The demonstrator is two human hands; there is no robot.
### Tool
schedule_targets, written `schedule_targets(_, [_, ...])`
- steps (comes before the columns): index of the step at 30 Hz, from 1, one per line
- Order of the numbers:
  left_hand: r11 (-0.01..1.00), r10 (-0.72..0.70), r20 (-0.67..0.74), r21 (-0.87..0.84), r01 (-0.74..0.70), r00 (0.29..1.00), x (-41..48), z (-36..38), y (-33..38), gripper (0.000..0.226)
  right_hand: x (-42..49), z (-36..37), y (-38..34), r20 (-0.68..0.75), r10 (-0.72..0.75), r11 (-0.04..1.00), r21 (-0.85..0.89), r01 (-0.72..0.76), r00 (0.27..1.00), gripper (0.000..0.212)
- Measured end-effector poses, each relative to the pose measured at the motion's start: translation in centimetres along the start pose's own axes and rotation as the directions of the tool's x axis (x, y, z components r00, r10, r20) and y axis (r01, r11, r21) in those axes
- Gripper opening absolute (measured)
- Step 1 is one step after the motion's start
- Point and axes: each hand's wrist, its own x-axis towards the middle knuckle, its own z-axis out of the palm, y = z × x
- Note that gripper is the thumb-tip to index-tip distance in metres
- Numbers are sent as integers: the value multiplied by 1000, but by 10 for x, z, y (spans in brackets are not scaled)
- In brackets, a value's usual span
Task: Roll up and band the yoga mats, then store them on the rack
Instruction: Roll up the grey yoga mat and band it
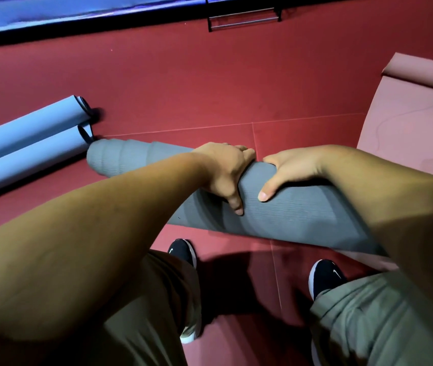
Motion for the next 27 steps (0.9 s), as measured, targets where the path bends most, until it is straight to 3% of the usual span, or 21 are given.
schedule_targets(4, [987,-43,90,-149,56,995,7,-5,-6,105,-3,2,-1,-44,-35,998,-51,33,998,59])
schedule_targets(6, [976,-49,118,-207,72,992,9,-6,-8,101,-4,1,-3,-81,-46,987,-160,33,996,67])
schedule_targets(8, [964,-51,131,-254,83,990,12,-7,-10,96,-4,1,-1,-104,-52,971,-236,27,993,87])
schedule_targets(12, [914,-65,163,-385,124,984,15,-12,-16,84,-1,10,2,-156,-59,898,-440,-16,986,146])
schedule_targets(14, [892,-69,188,-428,145,980,14,-16,-19,80,-3,16,-2,-224,-85,843,-536,-50,971,157])
schedule_targets(19, [808,-37,320,-549,217,947,8,-21,-31,66,-11,23,-12,-295,-186,818,-574,-19,937,148])
schedule_targets(23, [749,-5,411,-603,276,912,3,-21,-30,60,-14,22,-16,-282,-165,874,-486,8,945,114])
schedule_targets(27, [765,-4,402,-588,262,916,5,-20,-23,56,-12,18,-15,-271,-167,897,-441,32,948,95])
